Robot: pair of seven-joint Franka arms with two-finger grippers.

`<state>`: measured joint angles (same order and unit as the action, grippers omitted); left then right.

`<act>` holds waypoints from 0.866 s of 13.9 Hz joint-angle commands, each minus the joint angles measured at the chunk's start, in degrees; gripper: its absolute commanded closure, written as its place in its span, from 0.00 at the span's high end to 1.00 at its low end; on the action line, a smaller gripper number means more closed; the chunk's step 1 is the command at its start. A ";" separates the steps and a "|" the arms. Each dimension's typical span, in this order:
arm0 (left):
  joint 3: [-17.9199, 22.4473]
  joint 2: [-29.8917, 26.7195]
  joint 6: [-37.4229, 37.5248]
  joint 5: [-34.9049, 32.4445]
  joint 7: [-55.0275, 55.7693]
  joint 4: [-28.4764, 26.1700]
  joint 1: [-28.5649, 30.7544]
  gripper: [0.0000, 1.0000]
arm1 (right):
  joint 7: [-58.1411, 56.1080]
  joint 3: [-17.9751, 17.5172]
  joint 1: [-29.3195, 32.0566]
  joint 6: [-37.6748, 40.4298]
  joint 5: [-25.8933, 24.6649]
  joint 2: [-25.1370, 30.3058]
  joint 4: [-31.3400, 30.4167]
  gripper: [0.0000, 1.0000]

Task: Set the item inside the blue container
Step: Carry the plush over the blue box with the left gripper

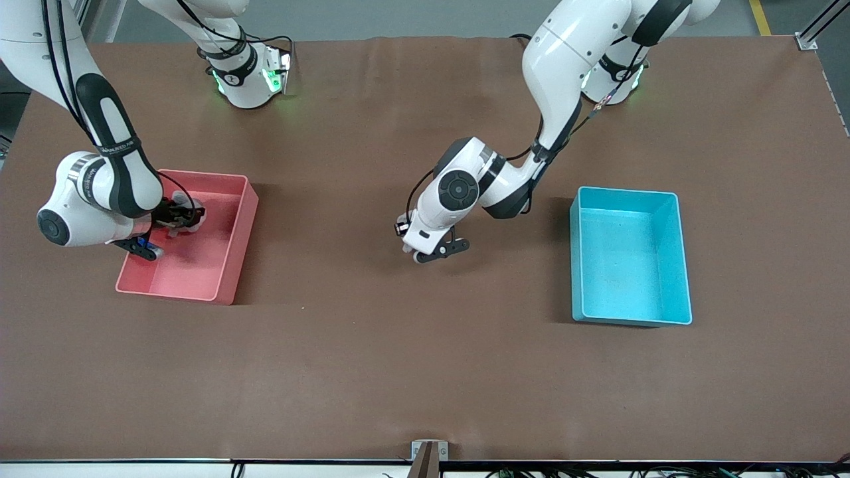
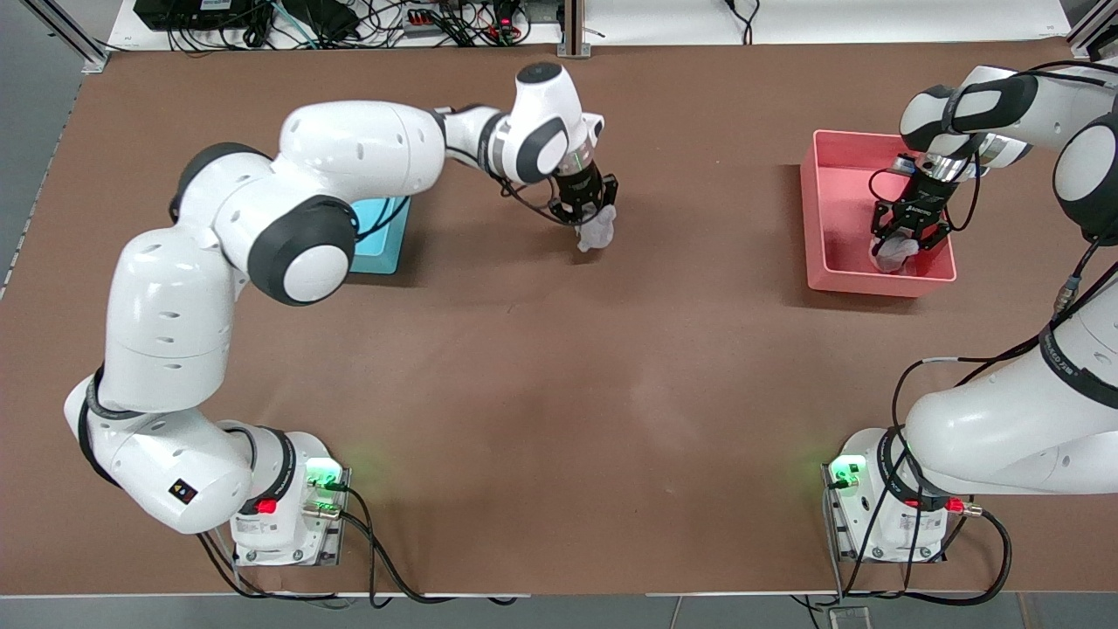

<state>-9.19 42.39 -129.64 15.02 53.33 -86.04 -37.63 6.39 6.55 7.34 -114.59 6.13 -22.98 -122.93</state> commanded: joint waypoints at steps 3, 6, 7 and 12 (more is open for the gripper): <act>1.20 -12.04 14.03 -0.25 -2.43 -1.33 5.79 0.36 | 0.11 -1.01 1.36 0.51 1.51 0.48 0.23 0.13; 1.20 -17.32 21.07 -6.90 -5.52 -1.85 8.18 0.31 | 0.29 -1.10 1.10 5.94 1.51 0.48 4.96 0.04; 1.11 -18.21 22.75 -9.28 -6.39 -1.77 9.14 0.31 | 0.29 -1.10 1.01 8.57 1.51 0.48 7.07 0.04; 1.11 -24.09 27.95 -10.45 -22.45 -5.61 17.04 0.31 | 9.49 -1.19 -2.85 21.85 3.52 0.48 18.14 0.03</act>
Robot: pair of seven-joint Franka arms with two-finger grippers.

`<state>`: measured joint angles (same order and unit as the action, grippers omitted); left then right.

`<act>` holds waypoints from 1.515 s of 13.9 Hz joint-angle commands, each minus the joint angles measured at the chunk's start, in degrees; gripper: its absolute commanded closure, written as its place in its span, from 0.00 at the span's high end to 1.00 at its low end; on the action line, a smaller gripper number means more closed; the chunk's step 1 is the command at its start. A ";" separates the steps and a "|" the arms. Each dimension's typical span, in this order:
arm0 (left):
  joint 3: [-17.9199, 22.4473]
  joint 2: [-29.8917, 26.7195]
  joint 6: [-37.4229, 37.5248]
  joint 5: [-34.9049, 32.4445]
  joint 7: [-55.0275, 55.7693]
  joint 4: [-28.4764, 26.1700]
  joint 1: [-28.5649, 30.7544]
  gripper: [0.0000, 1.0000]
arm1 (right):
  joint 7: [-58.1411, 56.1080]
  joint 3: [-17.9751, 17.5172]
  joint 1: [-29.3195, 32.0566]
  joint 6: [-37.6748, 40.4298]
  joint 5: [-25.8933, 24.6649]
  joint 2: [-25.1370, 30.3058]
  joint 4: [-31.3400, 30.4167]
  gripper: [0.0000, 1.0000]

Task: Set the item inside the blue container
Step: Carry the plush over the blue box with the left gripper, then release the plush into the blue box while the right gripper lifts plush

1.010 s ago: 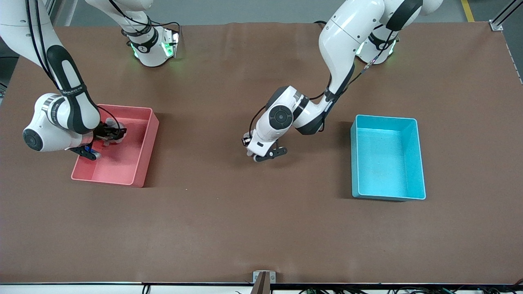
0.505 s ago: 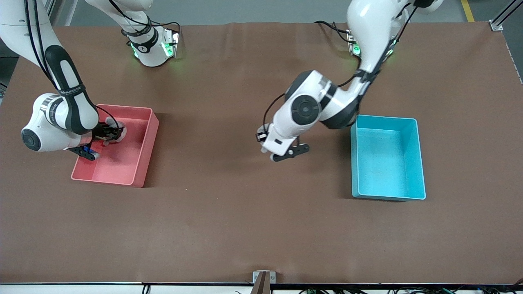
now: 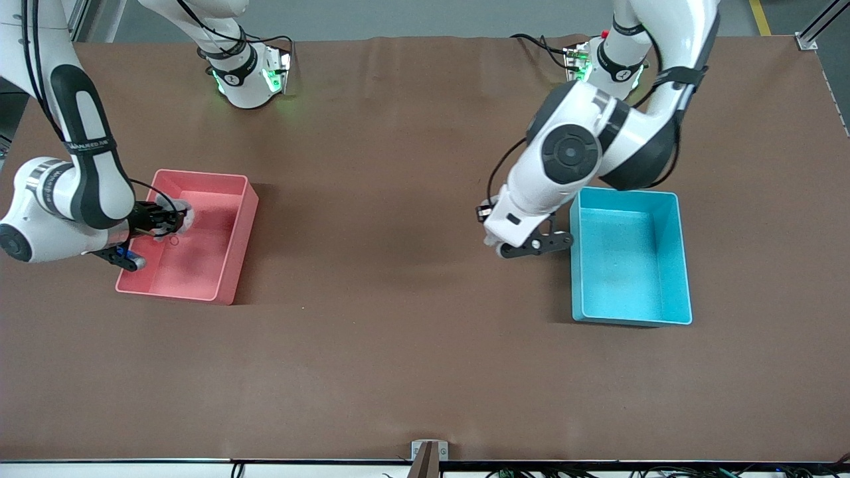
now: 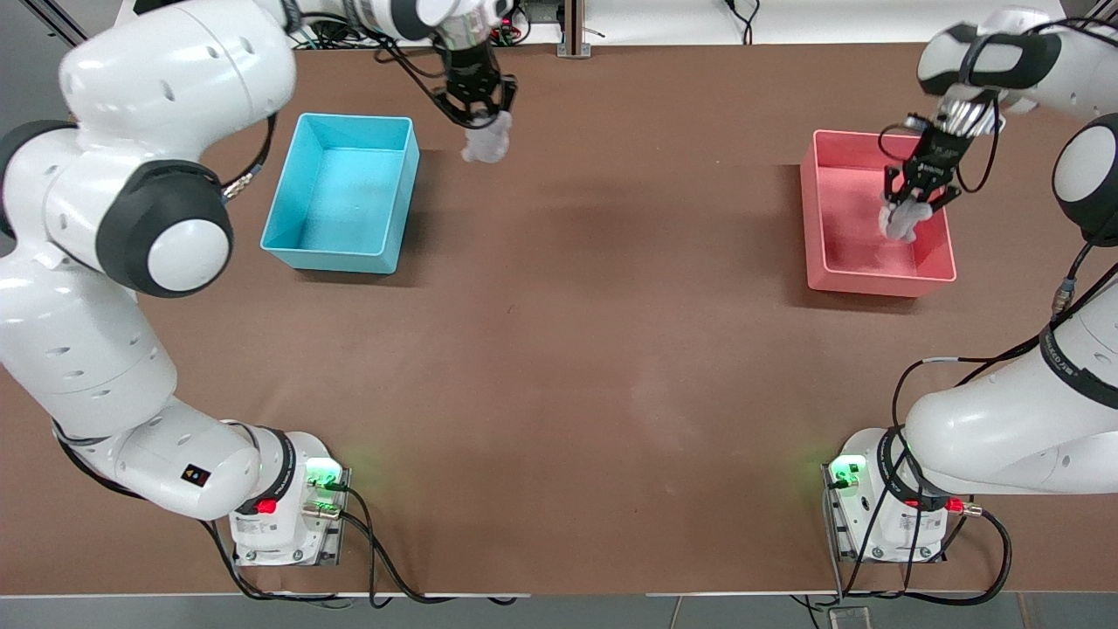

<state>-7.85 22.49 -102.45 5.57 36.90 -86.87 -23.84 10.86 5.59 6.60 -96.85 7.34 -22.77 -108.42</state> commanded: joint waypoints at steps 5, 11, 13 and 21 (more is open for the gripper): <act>-0.41 -9.83 -1.25 -9.26 -16.51 -14.10 7.13 0.24 | 17.06 -0.23 -5.27 13.09 12.07 0.18 11.38 0.03; -0.50 -13.78 -9.60 -9.35 -27.91 -24.55 13.54 0.24 | 37.23 -0.40 -13.35 12.92 16.91 3.61 19.89 0.03; -0.50 -14.05 -12.59 -9.35 -33.18 -27.20 17.40 0.22 | 41.60 0.12 -19.40 12.30 15.69 3.70 22.63 0.03; -0.41 -7.30 -27.63 -9.35 -46.66 -34.15 26.65 0.22 | 42.14 -0.40 -31.73 3.51 -13.90 3.44 25.98 0.04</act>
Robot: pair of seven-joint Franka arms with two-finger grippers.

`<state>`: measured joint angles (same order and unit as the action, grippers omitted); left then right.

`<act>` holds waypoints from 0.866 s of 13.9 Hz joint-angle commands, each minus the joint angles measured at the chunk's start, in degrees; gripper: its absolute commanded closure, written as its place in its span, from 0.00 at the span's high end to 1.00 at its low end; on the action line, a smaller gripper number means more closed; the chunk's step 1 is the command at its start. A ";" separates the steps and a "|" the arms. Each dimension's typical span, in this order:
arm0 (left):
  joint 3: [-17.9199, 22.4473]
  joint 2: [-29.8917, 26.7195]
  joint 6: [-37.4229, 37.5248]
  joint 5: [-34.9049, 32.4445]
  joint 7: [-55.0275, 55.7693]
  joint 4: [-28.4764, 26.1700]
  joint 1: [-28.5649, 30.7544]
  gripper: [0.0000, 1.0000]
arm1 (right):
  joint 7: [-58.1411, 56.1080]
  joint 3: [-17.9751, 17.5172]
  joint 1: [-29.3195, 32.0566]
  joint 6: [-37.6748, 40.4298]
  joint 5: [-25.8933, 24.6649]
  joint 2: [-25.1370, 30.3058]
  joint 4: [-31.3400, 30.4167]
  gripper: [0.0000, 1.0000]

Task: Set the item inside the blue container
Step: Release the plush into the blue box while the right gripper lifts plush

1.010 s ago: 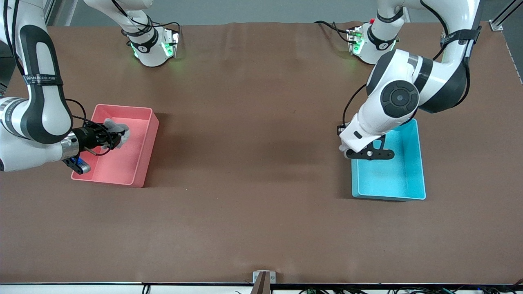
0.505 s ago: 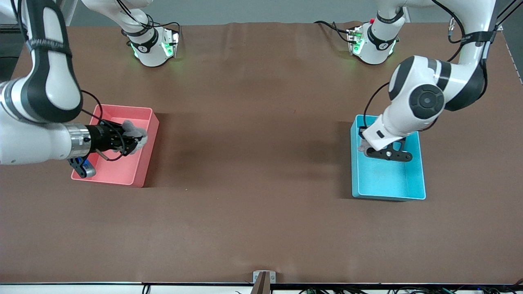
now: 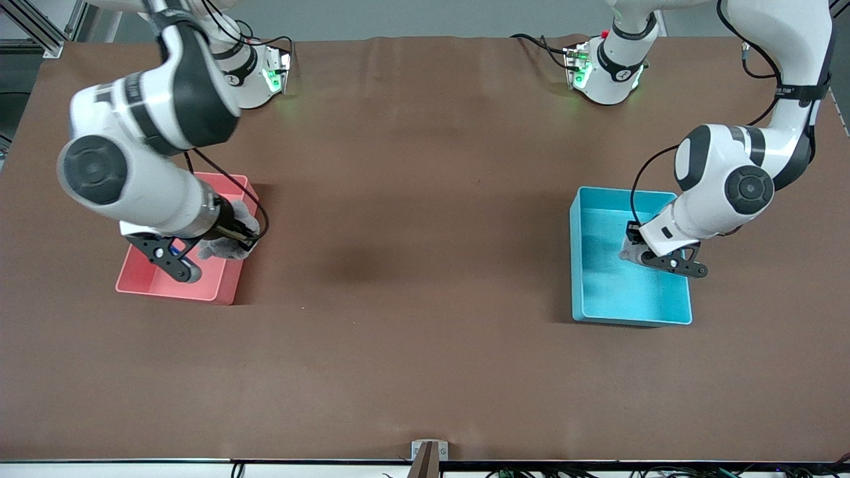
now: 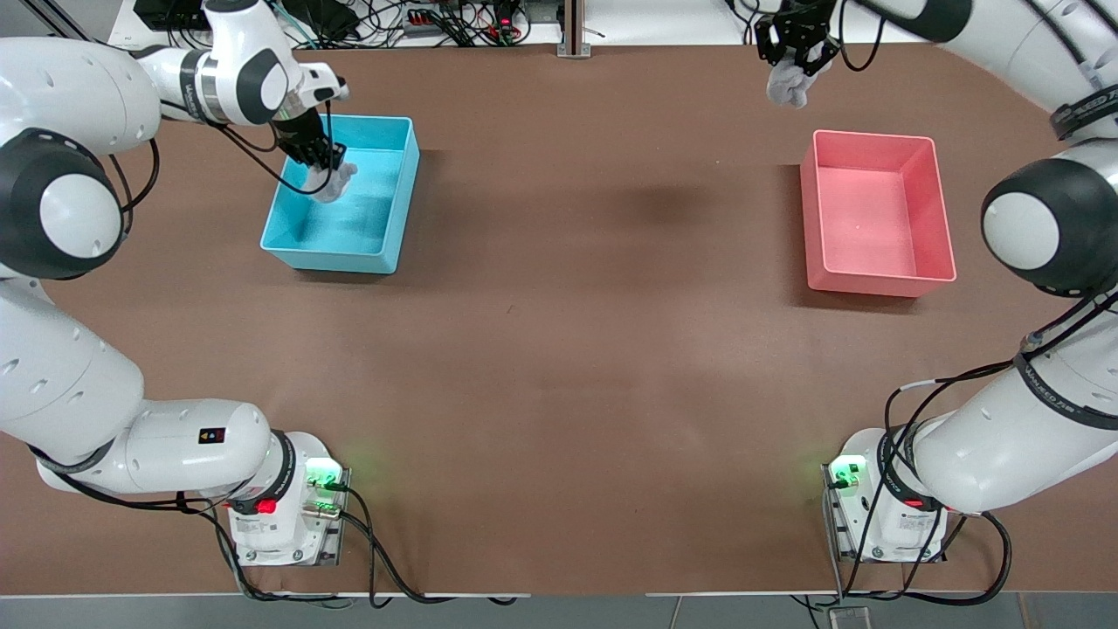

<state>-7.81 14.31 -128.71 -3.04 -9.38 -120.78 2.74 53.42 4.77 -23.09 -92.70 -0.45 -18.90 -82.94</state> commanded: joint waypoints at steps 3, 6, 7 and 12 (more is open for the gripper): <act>-0.36 3.08 -1.98 -0.74 -0.47 -0.16 0.78 0.22 | -6.03 0.41 -2.84 -0.90 -11.85 -0.62 0.24 0.04; -0.36 4.84 -2.68 -0.82 -0.47 -0.24 1.13 0.23 | -7.98 0.50 -2.22 -1.69 -12.47 -0.62 0.15 0.04; -0.36 4.93 -3.03 -0.74 -0.47 -0.24 1.22 0.24 | -8.51 0.50 -2.66 -1.69 -13.34 -0.70 0.15 0.04; -0.36 4.58 -2.51 -0.74 -0.38 0.28 1.39 0.88 | -3.87 0.41 -5.03 -1.95 -8.11 -0.79 -1.69 0.04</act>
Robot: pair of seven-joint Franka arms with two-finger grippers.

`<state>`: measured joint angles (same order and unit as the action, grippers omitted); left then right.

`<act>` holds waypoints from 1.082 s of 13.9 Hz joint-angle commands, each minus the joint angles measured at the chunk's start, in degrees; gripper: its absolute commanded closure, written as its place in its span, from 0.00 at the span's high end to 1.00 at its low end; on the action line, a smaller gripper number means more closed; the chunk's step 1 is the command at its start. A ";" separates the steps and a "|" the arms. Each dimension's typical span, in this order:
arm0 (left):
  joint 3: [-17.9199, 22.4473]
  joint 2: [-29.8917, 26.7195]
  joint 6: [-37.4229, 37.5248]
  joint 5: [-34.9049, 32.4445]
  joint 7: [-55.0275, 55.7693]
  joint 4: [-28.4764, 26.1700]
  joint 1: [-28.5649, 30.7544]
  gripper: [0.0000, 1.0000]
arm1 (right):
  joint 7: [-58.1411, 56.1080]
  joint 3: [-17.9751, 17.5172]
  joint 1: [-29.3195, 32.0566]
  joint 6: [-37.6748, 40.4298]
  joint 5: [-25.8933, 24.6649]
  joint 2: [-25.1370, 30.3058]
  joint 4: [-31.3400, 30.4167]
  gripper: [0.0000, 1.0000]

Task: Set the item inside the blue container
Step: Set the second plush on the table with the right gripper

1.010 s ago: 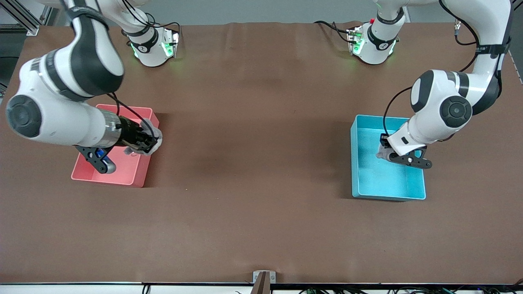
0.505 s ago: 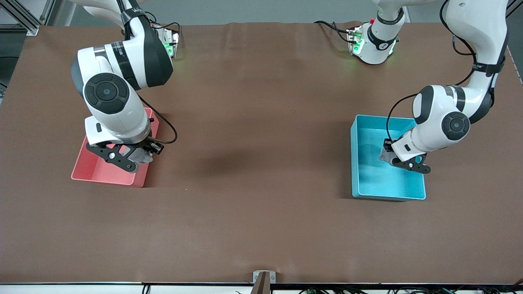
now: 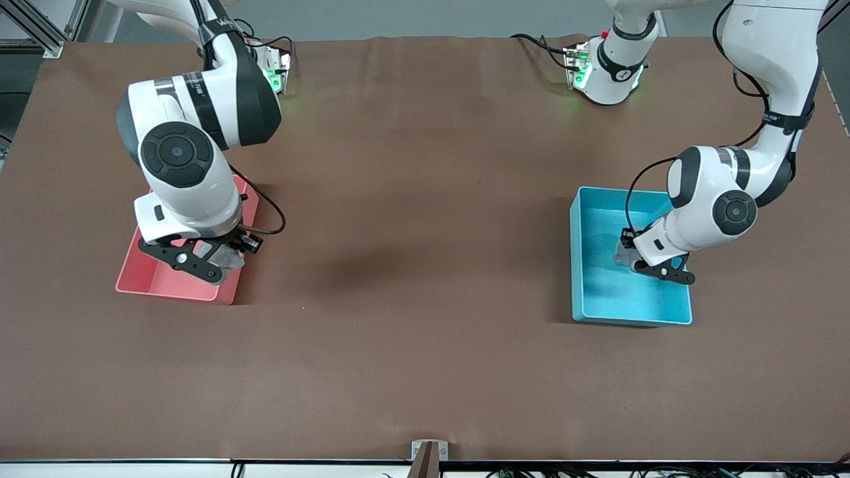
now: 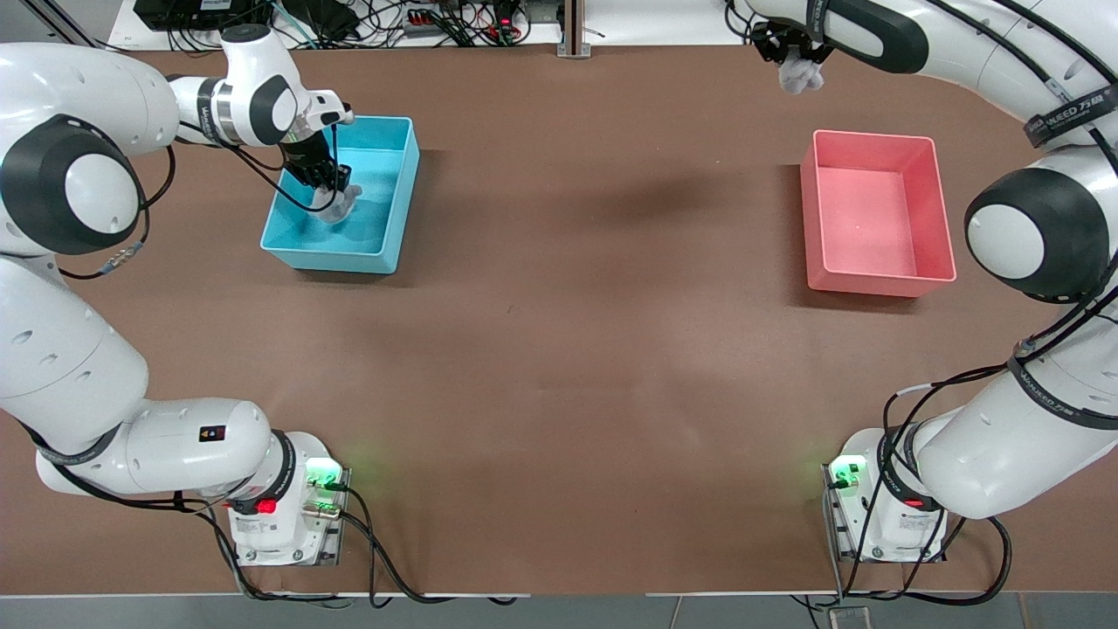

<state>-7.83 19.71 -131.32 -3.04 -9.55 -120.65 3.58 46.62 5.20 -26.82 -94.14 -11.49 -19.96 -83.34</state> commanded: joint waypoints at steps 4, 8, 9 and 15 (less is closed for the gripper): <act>-0.87 -3.26 4.38 -0.74 1.02 2.69 0.12 1.00 | 4.53 0.34 0.88 -2.01 27.75 0.54 -1.56 0.12; -5.34 -2.84 16.68 -0.74 10.22 12.96 -0.67 1.00 | 5.93 0.34 6.34 -1.39 48.04 0.45 -2.18 1.00; -6.05 -2.57 17.75 -0.65 13.30 14.03 -1.98 1.00 | 8.90 0.17 6.69 -2.09 50.67 0.37 -2.53 1.00; -6.14 1.73 17.85 -0.65 34.13 16.85 -13.05 1.00 | 9.63 0.34 6.25 -2.45 53.16 0.36 -2.27 1.00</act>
<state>-14.13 18.62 -114.47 -3.04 19.87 -106.85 -7.50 55.76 5.71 -20.64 -96.06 41.40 -20.43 -84.53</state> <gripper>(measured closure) 0.000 0.000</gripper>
